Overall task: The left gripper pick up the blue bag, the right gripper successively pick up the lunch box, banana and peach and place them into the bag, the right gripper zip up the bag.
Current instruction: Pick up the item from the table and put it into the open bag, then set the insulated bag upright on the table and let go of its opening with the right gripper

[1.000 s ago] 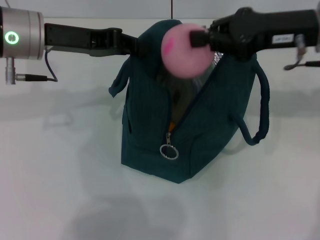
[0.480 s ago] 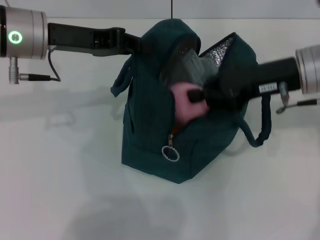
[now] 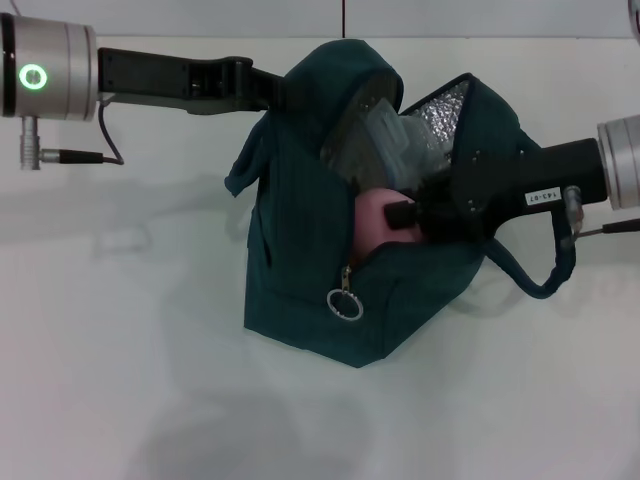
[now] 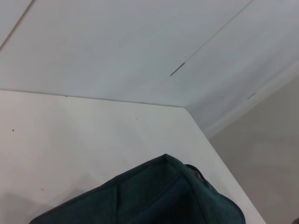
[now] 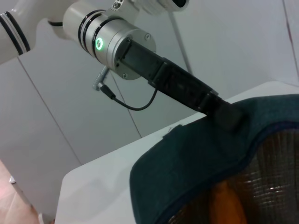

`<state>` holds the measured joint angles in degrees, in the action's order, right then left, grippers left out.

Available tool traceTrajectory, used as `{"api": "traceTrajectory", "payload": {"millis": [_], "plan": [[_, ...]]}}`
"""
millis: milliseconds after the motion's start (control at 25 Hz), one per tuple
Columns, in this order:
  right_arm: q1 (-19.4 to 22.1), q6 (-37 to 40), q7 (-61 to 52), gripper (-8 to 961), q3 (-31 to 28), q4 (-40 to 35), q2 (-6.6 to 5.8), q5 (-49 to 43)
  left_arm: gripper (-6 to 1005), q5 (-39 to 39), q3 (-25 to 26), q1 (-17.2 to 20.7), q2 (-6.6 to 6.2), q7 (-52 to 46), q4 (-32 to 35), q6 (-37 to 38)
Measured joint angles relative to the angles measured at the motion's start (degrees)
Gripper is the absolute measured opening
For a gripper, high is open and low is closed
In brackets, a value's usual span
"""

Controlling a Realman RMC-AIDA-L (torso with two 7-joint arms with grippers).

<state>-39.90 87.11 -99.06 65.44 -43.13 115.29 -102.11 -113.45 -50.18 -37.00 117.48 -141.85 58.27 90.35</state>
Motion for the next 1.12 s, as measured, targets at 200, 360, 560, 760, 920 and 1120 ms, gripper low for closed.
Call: {"api": "traceTrajectory", "payload": {"millis": [200,360,560,760,920,1120], "plan": [[0.4,-1.7,-0.2,159,0.0,1.0,0.13,0.4,57,0.0,0.0,0.3,0.09,0.1,0.0,0.1],[0.6,-2.5,-0.4,313,0.0,1.7,0.16,0.6,57,0.0,0.0,0.5,0.19,0.2,0.0,0.1],[3.5,-1.7,2.3,527,-1.1,1.5,-0.01,6.9,57,0.0,0.0,0.7,0.29,0.3,-0.1,0.2],[9.0,7.4,12.6,675,-10.0,1.7,-0.15,16.7,57,0.0,0.0,0.8,0.43,0.9,-0.8,0.2],[12.3,10.7,14.8,750,-16.2,1.7,-0.24,18.1,57,0.0,0.0,0.8,0.39,1.4,-1.5,0.2],[20.4,6.7,20.2,782,-21.2,1.8,-0.97,17.7,57,0.0,0.0,0.8,0.37,1.6,-1.6,0.2]]}}
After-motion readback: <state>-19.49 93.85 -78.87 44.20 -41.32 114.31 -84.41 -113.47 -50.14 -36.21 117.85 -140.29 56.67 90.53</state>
